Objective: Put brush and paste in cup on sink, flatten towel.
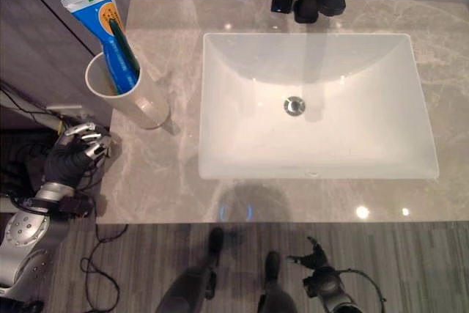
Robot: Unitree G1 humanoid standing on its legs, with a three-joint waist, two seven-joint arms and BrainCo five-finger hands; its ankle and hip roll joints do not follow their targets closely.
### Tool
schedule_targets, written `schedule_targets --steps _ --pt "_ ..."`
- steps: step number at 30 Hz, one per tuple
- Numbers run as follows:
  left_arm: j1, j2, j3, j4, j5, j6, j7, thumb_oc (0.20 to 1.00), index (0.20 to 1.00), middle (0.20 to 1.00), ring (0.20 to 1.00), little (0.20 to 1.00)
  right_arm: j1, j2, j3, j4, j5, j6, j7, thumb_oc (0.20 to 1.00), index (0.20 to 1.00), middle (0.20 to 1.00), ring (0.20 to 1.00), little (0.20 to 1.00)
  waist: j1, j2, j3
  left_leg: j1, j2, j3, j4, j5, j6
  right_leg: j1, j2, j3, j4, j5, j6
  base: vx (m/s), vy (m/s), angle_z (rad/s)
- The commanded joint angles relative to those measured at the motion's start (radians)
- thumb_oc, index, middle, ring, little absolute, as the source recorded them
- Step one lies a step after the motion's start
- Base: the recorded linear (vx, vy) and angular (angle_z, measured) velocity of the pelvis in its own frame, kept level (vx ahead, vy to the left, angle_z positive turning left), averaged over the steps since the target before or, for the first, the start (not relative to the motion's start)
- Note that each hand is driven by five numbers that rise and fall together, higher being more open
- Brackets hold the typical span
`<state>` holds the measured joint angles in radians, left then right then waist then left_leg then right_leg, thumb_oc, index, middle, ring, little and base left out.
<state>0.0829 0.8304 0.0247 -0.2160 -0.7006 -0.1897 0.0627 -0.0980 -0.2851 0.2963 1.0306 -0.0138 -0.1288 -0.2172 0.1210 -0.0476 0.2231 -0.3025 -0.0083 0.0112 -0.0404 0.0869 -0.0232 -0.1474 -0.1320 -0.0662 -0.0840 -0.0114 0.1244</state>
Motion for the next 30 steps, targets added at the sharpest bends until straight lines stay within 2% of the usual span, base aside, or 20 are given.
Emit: schedule_targets --steps 1,2,6,8,13,24,30 --pt "-0.013 0.003 -0.013 -0.092 0.046 -0.049 -0.015 0.200 0.200 0.200 0.200 0.200 0.007 -0.009 0.032 -0.024 0.021 -0.008 -0.014 1.000 1.000 1.000 1.000 1.000 -0.030 0.012 -0.057 -0.061 0.058 -0.032 0.064 -0.004 -0.036 -0.044 -0.051 -0.039 0.047 0.069 0.032 0.00 0.000 0.00" --pt "-0.012 0.001 0.024 -0.107 0.064 -0.061 0.004 0.200 0.200 0.200 0.200 0.200 0.011 -0.008 0.029 -0.023 0.019 -0.008 -0.015 1.000 1.000 1.000 1.000 1.000 -0.027 0.012 -0.060 -0.057 0.059 -0.031 0.061 -0.004 -0.037 -0.043 -0.049 -0.038 0.047 0.068 0.031 0.00 0.000 0.00" --pt "-0.009 -0.010 0.040 -0.115 0.064 -0.066 0.009 0.200 0.200 0.200 0.200 0.200 0.016 -0.006 0.028 -0.015 0.015 -0.009 -0.013 1.000 1.000 1.000 1.000 1.000 -0.027 0.012 -0.064 -0.053 0.059 -0.030 0.059 -0.005 -0.037 -0.040 -0.048 -0.038 0.046 0.066 0.031 0.00 0.000 0.00" --pt "0.010 -0.018 0.082 -0.147 0.072 -0.079 0.018 0.200 0.200 0.200 0.200 0.200 0.025 -0.001 0.026 0.004 0.008 -0.007 -0.010 1.000 1.000 1.000 1.000 1.000 -0.020 0.013 -0.075 -0.045 0.061 -0.035 0.054 -0.006 -0.039 -0.030 -0.046 -0.041 0.042 0.061 0.028 0.03 -0.041 -0.01" --pt "0.040 -0.013 0.102 -0.178 0.058 -0.078 0.006 0.200 0.200 0.200 0.200 0.200 0.027 0.000 0.021 0.018 0.000 -0.004 -0.007 1.000 1.000 1.000 1.000 1.000 -0.015 0.020 -0.081 -0.036 0.062 -0.039 0.052 -0.005 -0.042 -0.018 -0.045 -0.051 0.041 0.053 0.026 0.00 -0.006 0.00" --pt "0.064 -0.032 0.070 -0.176 0.046 -0.067 -0.006 0.200 0.200 0.200 0.200 0.200 0.021 -0.013 0.024 0.004 0.007 -0.008 -0.009 1.000 1.000 1.000 1.000 1.000 -0.015 0.030 -0.065 -0.052 0.064 -0.043 0.059 0.003 -0.044 -0.033 -0.039 -0.051 0.053 0.046 0.019 -0.02 -0.007 0.00" --pt "0.035 -0.043 0.031 -0.142 0.064 -0.057 0.000 0.200 0.200 0.200 0.200 0.200 0.027 -0.022 0.023 -0.021 0.019 -0.011 -0.015 1.000 1.000 1.000 1.000 1.000 -0.033 0.027 -0.042 -0.075 0.067 -0.040 0.054 0.015 -0.044 -0.070 -0.035 -0.039 0.059 0.057 0.016 -0.03 -0.008 0.00"
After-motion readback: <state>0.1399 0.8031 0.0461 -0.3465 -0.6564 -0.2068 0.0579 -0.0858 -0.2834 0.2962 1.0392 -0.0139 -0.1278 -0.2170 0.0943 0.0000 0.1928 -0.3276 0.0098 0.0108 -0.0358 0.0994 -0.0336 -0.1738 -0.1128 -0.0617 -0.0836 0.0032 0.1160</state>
